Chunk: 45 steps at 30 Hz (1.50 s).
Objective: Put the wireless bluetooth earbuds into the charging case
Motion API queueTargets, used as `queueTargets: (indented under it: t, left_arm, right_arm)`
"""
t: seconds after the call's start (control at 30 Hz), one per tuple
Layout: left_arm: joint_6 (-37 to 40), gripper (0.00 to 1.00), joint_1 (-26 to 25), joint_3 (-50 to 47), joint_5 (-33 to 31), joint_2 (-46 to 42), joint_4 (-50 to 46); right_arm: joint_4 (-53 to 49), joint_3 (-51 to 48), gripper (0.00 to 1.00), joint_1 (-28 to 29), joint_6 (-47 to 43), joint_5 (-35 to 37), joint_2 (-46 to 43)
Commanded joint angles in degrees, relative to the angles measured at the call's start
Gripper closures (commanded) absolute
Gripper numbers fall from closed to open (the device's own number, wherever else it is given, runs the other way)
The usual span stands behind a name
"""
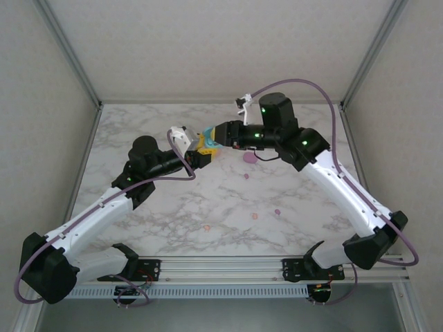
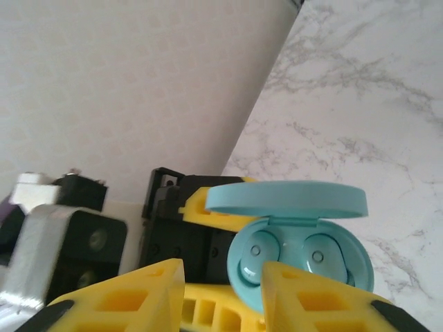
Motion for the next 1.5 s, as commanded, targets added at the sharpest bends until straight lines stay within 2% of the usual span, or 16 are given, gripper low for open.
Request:
queueTargets:
  t: [0.0, 0.17, 0.27, 0.5, 0.8, 1.23, 1.37, 1.47]
  left_arm:
    - [0.3, 0.85, -0.5, 0.0, 0.1, 0.2, 2.5]
    - [0.2, 0.85, -0.5, 0.8, 2.2, 0.7, 1.9]
    - [0.1, 0.85, -0.5, 1.2, 3.4, 0.5, 1.1]
    - [0.6, 0.85, -0.8, 1.8, 4.8, -0.3, -0.9]
    - [0.9, 0.85, -1.2, 2.2, 3.7, -1.2, -2.1]
    - [0.8, 0.85, -1.2, 3.0, 0.3, 0.0, 0.3]
    - [0.1, 0.85, -1.2, 3.1, 0.4, -0.1, 1.1]
    - [-0.9, 0.85, -1.2, 3.2, 1.2, 0.0, 2.3]
  right_arm:
    - [-0.2, -1.0, 0.64, 0.2, -2.7, 5.5, -4.7]
    - [-1.7, -2.6, 0.6, -0.7, -2.9, 18.6, -7.9]
    - [-3.5, -1.2, 0.58, -2.4, -1.9, 20.5, -6.7]
    - [-5.9, 7.1, 0.48, -4.1, -0.6, 13.5, 2.3]
    - [-9.5, 13.7, 0.43, -4.2, -1.0, 5.6, 11.0]
    - [-10.5, 7.5, 0.42, -4.5, -3.2, -0.2, 7.2]
    - [-4.9, 1.4, 0.42, -5.8, 0.2, -3.0, 3.3]
    - [4.1, -5.4, 0.39, -7.8, 5.5, -7.5, 0.0]
